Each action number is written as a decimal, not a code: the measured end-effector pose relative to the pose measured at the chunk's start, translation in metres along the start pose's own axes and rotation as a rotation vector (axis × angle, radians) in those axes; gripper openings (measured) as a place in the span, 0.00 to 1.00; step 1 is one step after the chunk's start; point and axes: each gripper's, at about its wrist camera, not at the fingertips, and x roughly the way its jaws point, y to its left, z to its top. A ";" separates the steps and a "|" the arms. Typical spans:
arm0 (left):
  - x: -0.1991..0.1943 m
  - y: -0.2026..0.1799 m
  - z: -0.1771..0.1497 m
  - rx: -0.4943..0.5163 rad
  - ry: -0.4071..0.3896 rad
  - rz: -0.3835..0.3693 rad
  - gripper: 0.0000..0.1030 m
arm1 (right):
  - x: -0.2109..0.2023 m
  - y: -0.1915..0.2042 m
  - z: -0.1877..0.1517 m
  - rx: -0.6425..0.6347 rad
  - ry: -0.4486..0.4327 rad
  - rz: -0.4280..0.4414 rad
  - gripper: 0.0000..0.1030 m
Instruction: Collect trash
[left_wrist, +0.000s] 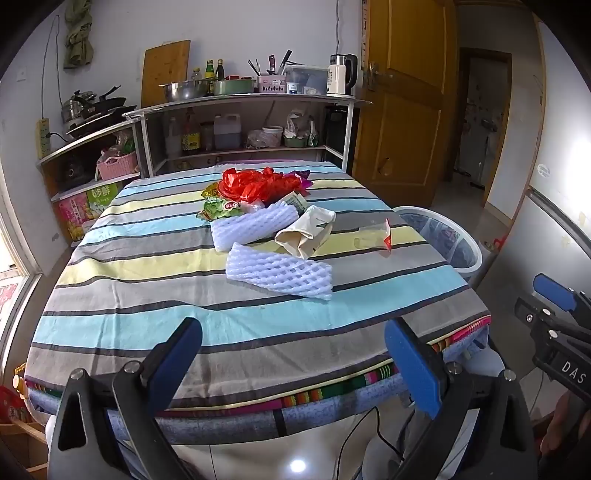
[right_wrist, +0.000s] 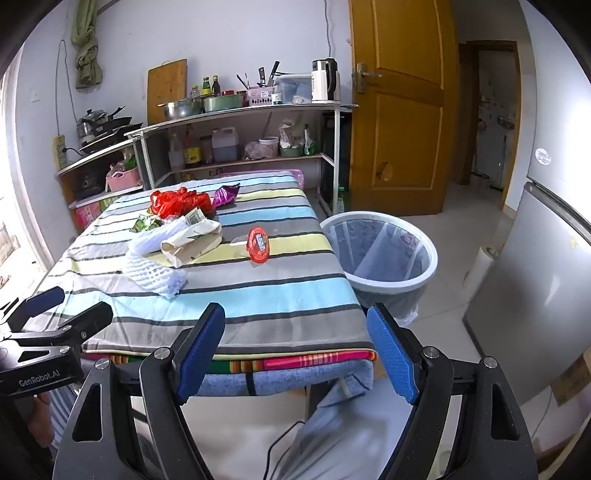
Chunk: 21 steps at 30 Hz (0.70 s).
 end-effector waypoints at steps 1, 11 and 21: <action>0.000 0.000 0.000 -0.001 0.001 0.000 0.98 | 0.000 0.000 0.000 0.002 0.000 0.003 0.77; 0.001 0.001 0.000 -0.003 0.007 -0.003 0.98 | 0.001 0.000 0.000 -0.002 0.003 0.003 0.77; -0.002 0.002 -0.003 0.000 -0.001 -0.004 0.98 | 0.004 -0.001 0.001 0.000 0.009 -0.001 0.77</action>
